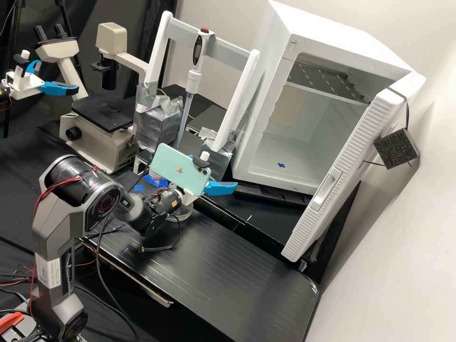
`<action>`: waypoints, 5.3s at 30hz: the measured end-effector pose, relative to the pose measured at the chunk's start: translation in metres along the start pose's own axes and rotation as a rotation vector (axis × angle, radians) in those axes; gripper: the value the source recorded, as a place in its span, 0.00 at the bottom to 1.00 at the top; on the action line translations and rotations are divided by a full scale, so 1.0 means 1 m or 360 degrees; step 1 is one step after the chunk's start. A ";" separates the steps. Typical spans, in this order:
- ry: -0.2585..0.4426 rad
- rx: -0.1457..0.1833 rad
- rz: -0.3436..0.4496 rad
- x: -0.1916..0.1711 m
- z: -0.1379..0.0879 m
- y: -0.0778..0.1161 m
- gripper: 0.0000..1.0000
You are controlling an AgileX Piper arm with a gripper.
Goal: Open the lid
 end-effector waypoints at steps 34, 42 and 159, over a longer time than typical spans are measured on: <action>0.0300 -0.0062 -0.0018 -0.136 0.011 -0.005 1.00; 0.0239 -0.0045 -0.0034 -0.140 0.025 0.005 1.00; 0.0236 0.0017 -0.0044 -0.156 0.028 0.019 0.00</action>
